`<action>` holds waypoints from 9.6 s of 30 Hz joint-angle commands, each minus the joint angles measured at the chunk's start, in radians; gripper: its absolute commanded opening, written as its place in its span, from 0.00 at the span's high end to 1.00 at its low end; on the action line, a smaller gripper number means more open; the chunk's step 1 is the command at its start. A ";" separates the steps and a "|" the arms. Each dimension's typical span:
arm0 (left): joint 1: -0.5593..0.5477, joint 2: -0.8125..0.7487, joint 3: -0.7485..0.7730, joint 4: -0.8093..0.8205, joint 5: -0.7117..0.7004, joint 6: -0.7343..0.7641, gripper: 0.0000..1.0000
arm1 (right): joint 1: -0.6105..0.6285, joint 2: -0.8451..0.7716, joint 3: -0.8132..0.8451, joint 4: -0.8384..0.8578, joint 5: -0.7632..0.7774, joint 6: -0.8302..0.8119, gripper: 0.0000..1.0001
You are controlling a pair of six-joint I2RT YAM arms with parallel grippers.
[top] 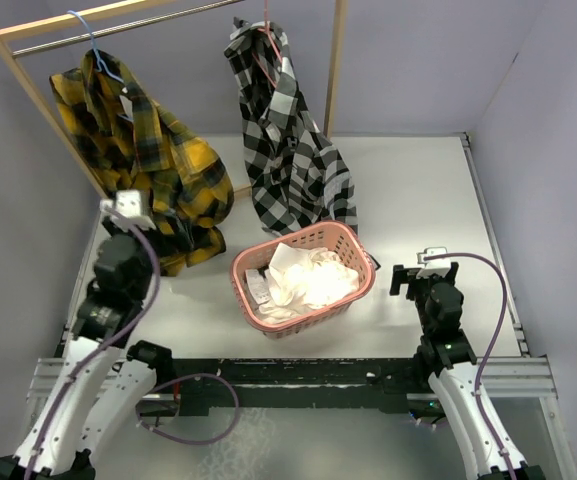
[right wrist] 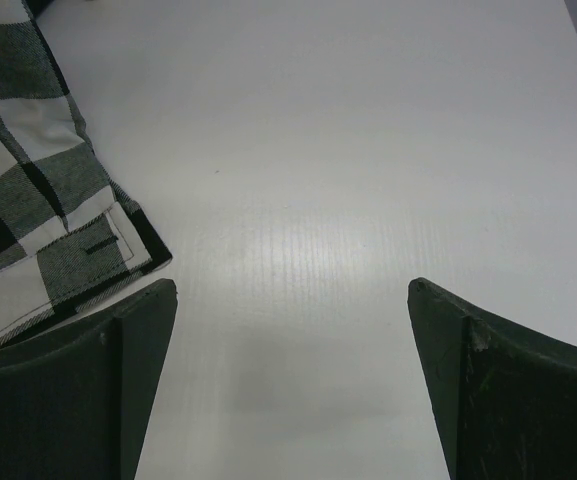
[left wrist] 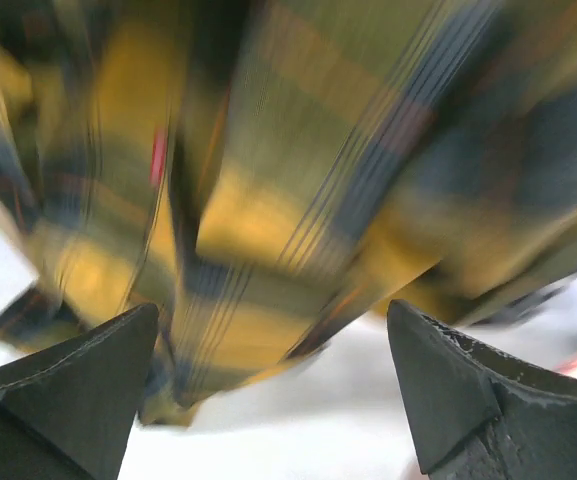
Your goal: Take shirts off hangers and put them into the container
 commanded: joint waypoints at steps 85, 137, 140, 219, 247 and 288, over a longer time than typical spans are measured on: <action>0.002 -0.068 0.390 -0.217 0.568 -0.085 0.91 | 0.004 0.666 0.961 0.514 -0.899 0.925 0.00; 0.001 -0.013 0.301 -0.191 0.463 -0.070 1.00 | 0.352 0.846 1.412 0.363 -0.625 0.516 0.04; 0.001 -0.027 0.300 -0.201 0.458 -0.070 1.00 | 0.352 0.904 1.486 0.360 -0.753 0.615 0.37; 0.002 -0.009 0.306 -0.207 0.451 -0.051 0.48 | 0.410 1.520 2.278 -0.524 -0.064 0.027 1.00; -0.221 0.768 0.950 0.120 0.633 0.036 0.14 | 0.409 0.833 1.817 -0.658 0.106 -0.004 1.00; -0.422 0.752 0.609 0.668 0.580 0.719 0.23 | 0.409 0.523 1.459 -0.907 -0.483 0.094 1.00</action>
